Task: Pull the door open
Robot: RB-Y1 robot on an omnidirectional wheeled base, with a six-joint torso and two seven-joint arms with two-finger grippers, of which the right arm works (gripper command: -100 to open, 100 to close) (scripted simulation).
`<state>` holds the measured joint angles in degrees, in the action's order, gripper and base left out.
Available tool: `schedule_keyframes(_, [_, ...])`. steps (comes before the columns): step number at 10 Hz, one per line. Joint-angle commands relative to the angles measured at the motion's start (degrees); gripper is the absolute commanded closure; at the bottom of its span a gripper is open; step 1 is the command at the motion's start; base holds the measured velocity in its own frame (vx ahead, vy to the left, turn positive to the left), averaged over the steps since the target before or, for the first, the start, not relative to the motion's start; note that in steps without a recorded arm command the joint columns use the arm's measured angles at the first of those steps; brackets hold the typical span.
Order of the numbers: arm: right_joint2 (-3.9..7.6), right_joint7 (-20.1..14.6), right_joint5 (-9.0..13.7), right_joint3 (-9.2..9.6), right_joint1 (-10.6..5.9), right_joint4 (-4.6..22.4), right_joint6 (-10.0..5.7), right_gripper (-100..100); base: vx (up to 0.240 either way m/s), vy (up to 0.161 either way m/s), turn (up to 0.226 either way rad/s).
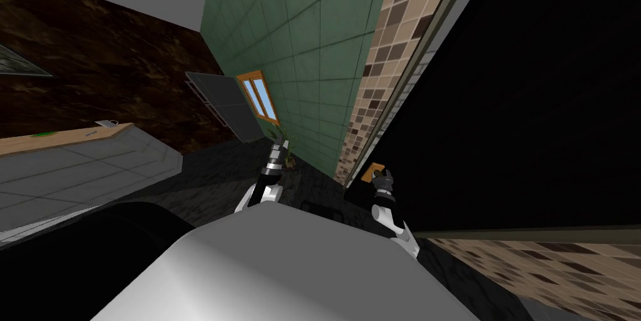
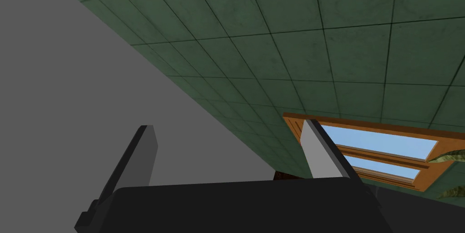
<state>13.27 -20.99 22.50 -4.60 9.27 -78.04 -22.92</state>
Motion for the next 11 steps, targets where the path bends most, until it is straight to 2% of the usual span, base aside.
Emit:
schedule_keyframes(1, [-0.53,-2.7,2.3,0.43,0.49,-0.6,-0.09,-100,-0.091,0.01,0.083])
schedule_keyframes(4, [-1.85,-7.5,7.3,1.0,1.78,-2.5,0.05,-100,-0.103,-0.027,0.128])
schedule_keyframes(5, [-1.85,-8.0,7.3,1.0,1.78,-2.5,0.05,-100,-0.065,-0.04,0.032])
schedule_keyframes(8, [-3.27,-13.2,12.6,1.62,3.17,-4.6,0.21,-100,-0.066,-0.031,0.111])
schedule_keyframes(9, [-3.27,-13.7,12.6,1.62,3.17,-4.6,0.21,-100,-0.07,-0.024,0.048])
schedule_keyframes(11, [-4.21,-17.3,16.2,2.04,4.09,-5.9,0.32,-100,-0.085,-0.034,0.107])
